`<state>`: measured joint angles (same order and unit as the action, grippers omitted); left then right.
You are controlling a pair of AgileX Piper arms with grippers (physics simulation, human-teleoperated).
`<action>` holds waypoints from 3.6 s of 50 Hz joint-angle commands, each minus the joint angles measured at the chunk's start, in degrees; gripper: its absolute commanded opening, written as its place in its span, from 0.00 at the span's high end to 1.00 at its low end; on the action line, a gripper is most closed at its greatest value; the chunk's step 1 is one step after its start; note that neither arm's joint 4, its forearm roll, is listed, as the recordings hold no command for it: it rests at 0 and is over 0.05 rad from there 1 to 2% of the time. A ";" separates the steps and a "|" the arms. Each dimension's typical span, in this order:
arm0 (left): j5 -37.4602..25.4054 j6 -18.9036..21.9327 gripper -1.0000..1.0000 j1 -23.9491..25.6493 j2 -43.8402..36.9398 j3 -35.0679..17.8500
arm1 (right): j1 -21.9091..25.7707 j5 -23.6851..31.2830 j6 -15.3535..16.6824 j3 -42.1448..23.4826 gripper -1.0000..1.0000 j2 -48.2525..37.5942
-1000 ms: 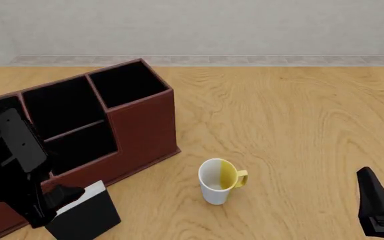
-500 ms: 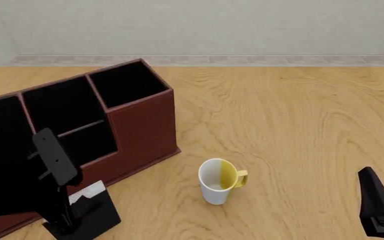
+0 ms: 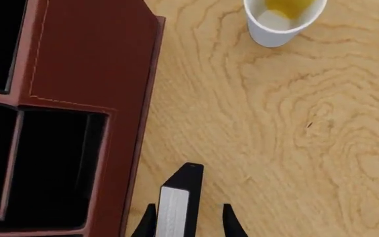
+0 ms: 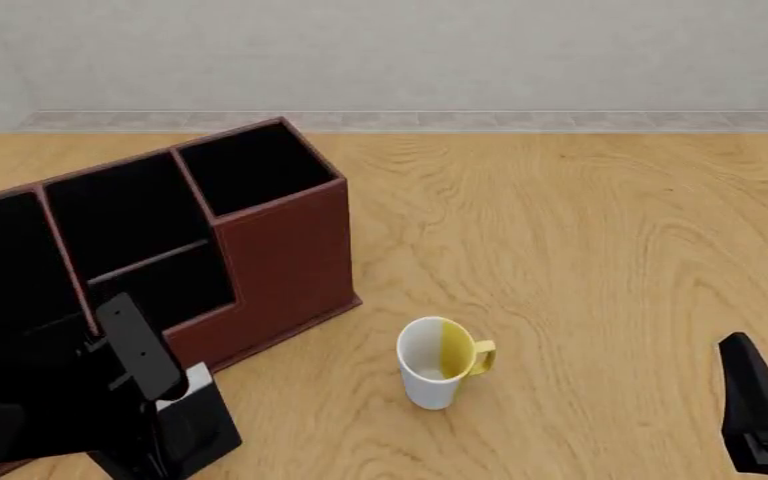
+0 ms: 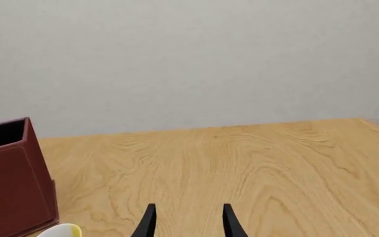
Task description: Pick up the book and place it in the right compartment of the caddy.
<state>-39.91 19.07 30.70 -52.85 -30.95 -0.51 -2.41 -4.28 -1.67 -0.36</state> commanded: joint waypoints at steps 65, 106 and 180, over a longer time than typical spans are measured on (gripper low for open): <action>-14.11 -3.99 1.00 12.18 6.93 -20.49 | 0.66 -1.77 -1.37 0.96 0.00 0.34; -14.73 -7.13 1.00 16.05 0.91 -49.43 | 1.00 -2.27 -1.91 1.32 0.00 0.34; -19.15 -7.78 1.00 -18.36 -37.22 -98.60 | 0.48 -2.64 -2.67 1.63 0.00 0.35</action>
<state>-57.09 10.41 14.64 -86.39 -124.34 -0.13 -5.13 -6.96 -0.07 -0.01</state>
